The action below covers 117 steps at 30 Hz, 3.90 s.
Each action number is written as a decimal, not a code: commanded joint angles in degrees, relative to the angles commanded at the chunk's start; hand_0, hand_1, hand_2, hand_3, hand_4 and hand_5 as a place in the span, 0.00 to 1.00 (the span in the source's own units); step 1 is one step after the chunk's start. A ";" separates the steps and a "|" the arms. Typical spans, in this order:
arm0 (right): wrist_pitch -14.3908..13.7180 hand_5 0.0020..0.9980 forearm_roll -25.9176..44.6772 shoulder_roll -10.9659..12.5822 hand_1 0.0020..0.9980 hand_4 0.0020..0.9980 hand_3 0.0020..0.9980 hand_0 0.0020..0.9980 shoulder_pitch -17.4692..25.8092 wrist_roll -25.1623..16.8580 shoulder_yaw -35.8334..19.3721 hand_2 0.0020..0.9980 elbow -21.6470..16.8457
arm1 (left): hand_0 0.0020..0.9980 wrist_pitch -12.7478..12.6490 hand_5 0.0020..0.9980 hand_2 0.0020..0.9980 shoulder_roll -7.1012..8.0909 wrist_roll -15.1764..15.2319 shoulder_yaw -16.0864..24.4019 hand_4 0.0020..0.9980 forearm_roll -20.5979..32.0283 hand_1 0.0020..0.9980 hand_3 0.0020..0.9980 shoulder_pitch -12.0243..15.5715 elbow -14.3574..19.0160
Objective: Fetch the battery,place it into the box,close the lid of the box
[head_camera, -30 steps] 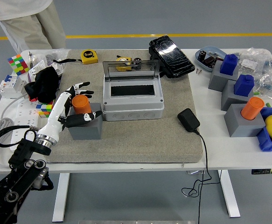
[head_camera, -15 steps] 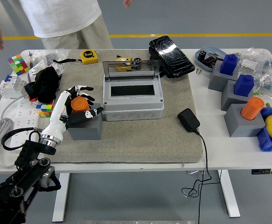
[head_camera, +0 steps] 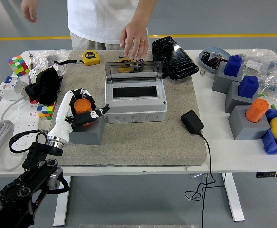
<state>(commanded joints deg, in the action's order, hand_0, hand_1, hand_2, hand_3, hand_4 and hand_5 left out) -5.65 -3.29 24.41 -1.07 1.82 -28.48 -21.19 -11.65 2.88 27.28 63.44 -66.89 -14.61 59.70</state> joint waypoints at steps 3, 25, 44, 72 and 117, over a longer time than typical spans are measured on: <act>-0.01 0.46 -0.01 -0.02 0.60 0.92 0.54 0.55 0.00 -0.02 0.00 0.59 -0.01 | 0.08 -0.18 0.00 0.13 -0.10 0.43 -0.13 0.93 0.15 0.08 0.19 -0.09 0.04; -0.12 0.46 0.28 0.11 0.60 0.92 0.54 0.55 -0.44 -0.09 0.67 0.59 0.02 | 0.08 0.68 0.00 0.12 3.79 -9.85 -6.80 0.78 -13.97 0.07 0.20 -8.97 8.45; -0.15 0.46 0.65 0.01 0.60 0.92 0.54 0.55 -0.17 -0.05 0.94 0.59 -0.05 | 0.09 -0.77 0.00 0.13 -1.06 -24.33 -20.84 0.92 -37.53 0.08 0.20 -25.16 1.50; -0.19 0.46 1.01 -0.31 0.60 0.92 0.54 0.55 -0.37 -0.06 1.86 0.59 -0.08 | 0.21 -2.35 0.08 0.21 -2.88 -23.66 -34.58 1.00 -36.78 0.21 0.34 -37.59 -14.29; -0.23 0.47 0.60 -0.41 0.60 0.93 0.54 0.55 -0.18 -0.05 1.48 0.59 -0.25 | 0.79 -3.23 0.38 0.82 -2.88 -23.75 -20.35 1.00 -38.22 0.84 0.82 -33.63 -8.81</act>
<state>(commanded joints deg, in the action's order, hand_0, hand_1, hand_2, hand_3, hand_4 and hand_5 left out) -5.88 -2.70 24.00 -1.24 1.77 -27.00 -21.44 -14.88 0.00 3.53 43.09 -105.11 -48.24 50.89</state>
